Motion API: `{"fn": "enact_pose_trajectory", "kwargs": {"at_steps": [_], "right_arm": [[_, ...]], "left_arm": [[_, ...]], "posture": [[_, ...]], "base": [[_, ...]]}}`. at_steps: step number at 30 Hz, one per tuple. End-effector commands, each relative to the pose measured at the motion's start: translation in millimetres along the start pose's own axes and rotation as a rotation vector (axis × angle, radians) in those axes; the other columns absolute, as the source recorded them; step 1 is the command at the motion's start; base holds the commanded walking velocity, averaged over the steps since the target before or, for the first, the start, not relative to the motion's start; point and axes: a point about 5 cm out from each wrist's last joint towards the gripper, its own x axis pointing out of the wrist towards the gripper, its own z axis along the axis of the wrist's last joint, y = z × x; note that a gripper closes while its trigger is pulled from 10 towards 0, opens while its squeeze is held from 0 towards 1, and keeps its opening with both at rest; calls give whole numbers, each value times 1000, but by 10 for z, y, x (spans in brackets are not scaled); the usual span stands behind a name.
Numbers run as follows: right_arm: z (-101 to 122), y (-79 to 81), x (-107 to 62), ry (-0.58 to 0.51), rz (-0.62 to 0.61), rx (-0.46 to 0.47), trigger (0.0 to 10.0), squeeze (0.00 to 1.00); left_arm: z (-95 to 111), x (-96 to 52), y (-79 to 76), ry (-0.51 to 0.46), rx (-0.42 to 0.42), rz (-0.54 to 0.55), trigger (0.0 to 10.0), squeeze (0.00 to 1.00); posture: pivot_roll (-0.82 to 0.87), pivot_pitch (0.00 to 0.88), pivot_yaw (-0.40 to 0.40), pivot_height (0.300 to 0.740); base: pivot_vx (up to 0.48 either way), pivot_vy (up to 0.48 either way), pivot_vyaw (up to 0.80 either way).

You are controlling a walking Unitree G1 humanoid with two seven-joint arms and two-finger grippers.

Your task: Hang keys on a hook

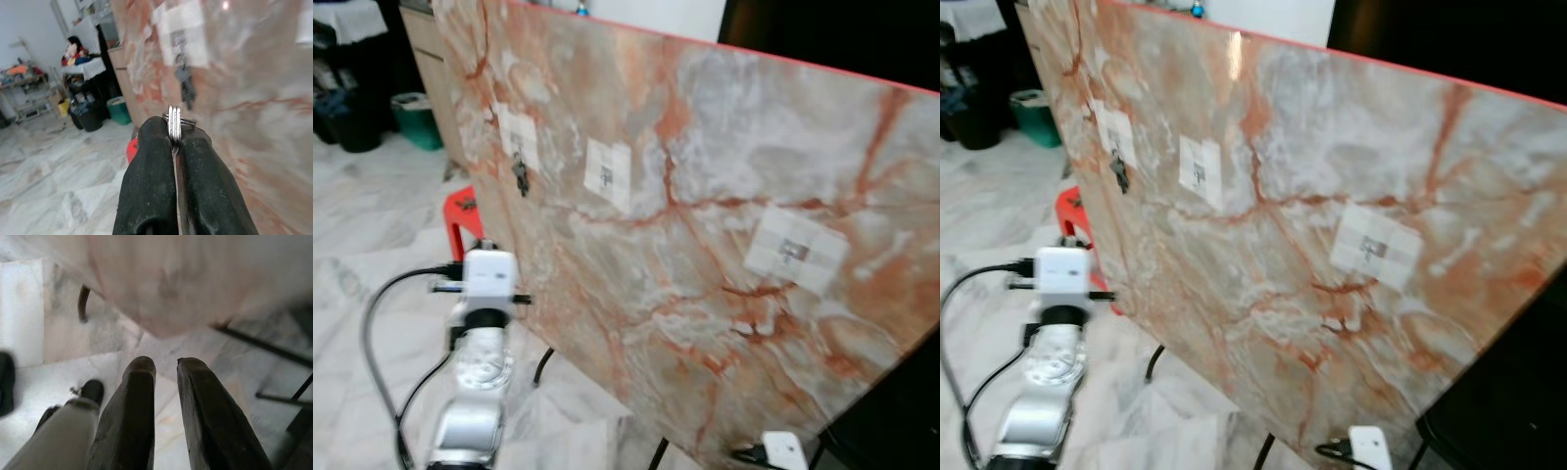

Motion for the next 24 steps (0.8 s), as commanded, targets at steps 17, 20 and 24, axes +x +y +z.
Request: {"fn": "enact_pose_trajectory", "kwargs": {"at_steps": [17, 20, 24], "right_arm": [[84, 39, 9, -23, 10, -2, 10000, 0], [83, 39, 8, -23, 10, -4, 10000, 0], [89, 36, 9, -22, 11, -8, 10000, 0]], "left_arm": [[150, -33, -113, -109, -61, -126, 10000, 0], [175, -28, -70, -127, -56, -102, 10000, 0], [233, 10, -66, -166, -58, -104, 10000, 0]], "posture": [[136, 0, -121, 740], [136, 0, -121, 740], [141, 0, -127, 740]], "base": [[92, 0, 0], [0, 0, 0], [0, 0, 0]]}}
